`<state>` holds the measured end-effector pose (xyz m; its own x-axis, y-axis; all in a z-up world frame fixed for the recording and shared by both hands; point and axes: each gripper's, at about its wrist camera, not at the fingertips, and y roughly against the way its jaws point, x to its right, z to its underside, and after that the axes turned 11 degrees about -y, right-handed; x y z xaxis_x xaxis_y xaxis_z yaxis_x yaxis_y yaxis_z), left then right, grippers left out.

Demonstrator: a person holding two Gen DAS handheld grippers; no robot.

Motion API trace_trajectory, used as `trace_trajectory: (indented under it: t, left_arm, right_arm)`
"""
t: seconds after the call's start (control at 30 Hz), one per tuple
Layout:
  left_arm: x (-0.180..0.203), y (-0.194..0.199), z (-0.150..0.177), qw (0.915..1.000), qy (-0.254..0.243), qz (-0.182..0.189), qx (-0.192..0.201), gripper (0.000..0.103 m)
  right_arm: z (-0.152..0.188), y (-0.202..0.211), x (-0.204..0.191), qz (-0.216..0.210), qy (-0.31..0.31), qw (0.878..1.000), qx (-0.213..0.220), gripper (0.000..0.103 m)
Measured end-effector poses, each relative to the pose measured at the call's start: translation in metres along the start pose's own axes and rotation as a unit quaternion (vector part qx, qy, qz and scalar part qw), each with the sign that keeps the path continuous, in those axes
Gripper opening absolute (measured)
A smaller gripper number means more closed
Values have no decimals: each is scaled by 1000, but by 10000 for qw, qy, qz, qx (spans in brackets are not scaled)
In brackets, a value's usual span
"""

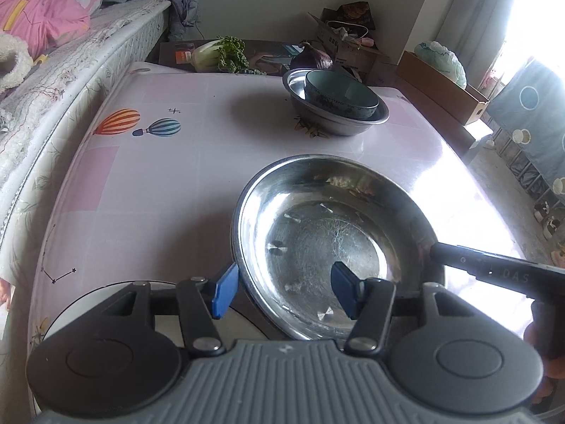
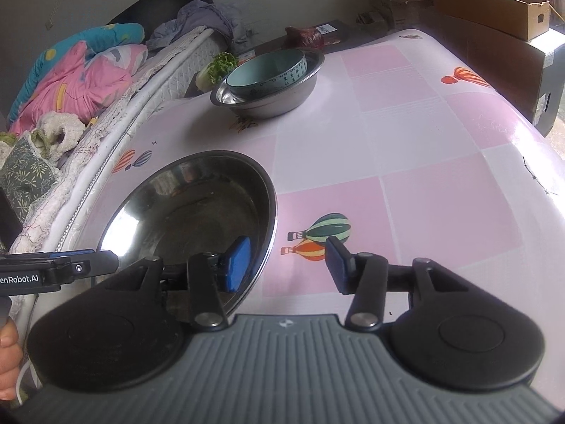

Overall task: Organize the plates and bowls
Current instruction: 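Withdraw both grippers from the stacked steel plates, then move both grippers to the rim of the white calligraphy plate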

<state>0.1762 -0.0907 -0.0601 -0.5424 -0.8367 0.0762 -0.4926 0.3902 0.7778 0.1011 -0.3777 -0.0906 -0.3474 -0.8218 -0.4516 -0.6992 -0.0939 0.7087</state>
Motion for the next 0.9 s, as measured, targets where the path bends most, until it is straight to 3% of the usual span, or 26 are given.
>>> trace_trajectory:
  t: [0.47, 0.9]
  left_arm:
    - [14, 17, 2, 9994, -137, -316, 50, 74]
    - [16, 38, 17, 9987, -91, -490, 63, 77]
  right_arm:
    - [14, 38, 7, -182, -241, 9995, 112, 54]
    - [33, 71, -2, -352, -168, 9990, 202, 59]
